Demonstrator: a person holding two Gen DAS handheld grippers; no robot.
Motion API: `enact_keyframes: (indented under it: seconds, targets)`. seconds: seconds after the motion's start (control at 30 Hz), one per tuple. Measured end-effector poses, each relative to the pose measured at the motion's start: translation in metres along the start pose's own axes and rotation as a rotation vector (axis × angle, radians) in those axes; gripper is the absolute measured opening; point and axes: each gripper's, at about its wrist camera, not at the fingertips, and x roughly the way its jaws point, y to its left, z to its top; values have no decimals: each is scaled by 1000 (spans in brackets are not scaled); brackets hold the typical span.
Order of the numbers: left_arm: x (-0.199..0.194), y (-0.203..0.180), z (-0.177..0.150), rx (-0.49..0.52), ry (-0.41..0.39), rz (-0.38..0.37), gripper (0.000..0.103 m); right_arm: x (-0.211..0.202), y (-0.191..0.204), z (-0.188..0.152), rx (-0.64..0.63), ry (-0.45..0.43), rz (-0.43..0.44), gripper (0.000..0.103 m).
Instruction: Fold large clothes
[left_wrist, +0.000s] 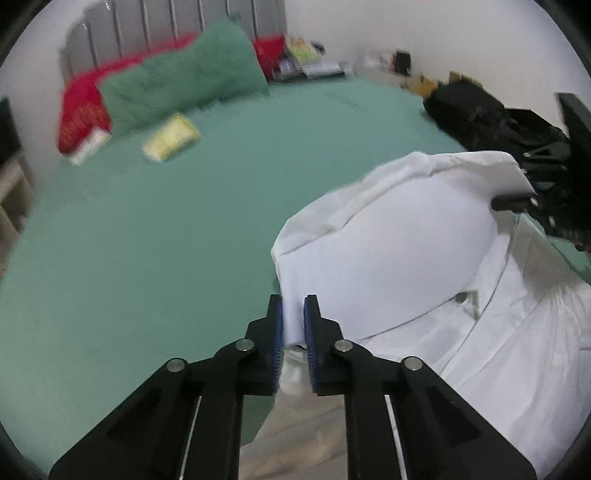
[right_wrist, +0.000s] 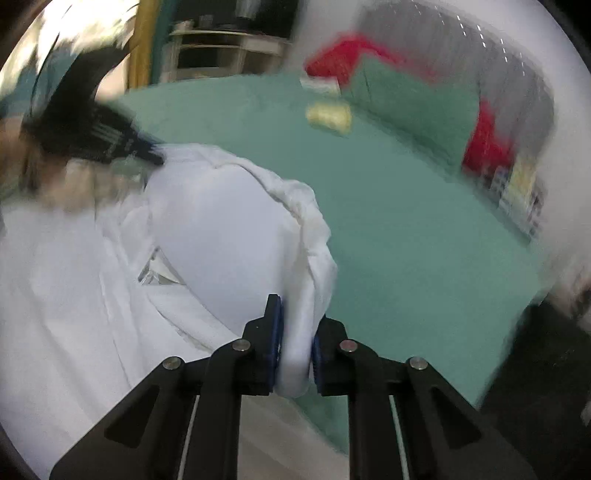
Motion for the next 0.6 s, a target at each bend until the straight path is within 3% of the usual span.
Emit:
enact_keyframes:
  seconds: [0.2, 0.3, 0.37, 0.6]
  targets:
    - [-26, -23, -34, 46, -29, 86, 12, -9, 100, -40, -461, -70, -331, 15]
    - [-47, -44, -46, 95, -42, 115, 12, -21, 116, -54, -507, -80, -354, 17]
    - [-58, -51, -53, 75, -38, 100, 12, -33, 124, -61, -526, -90, -360, 18]
    - [-95, -63, -85, 1, 9, 59, 10, -64, 140, -84, -595, -1, -264, 18]
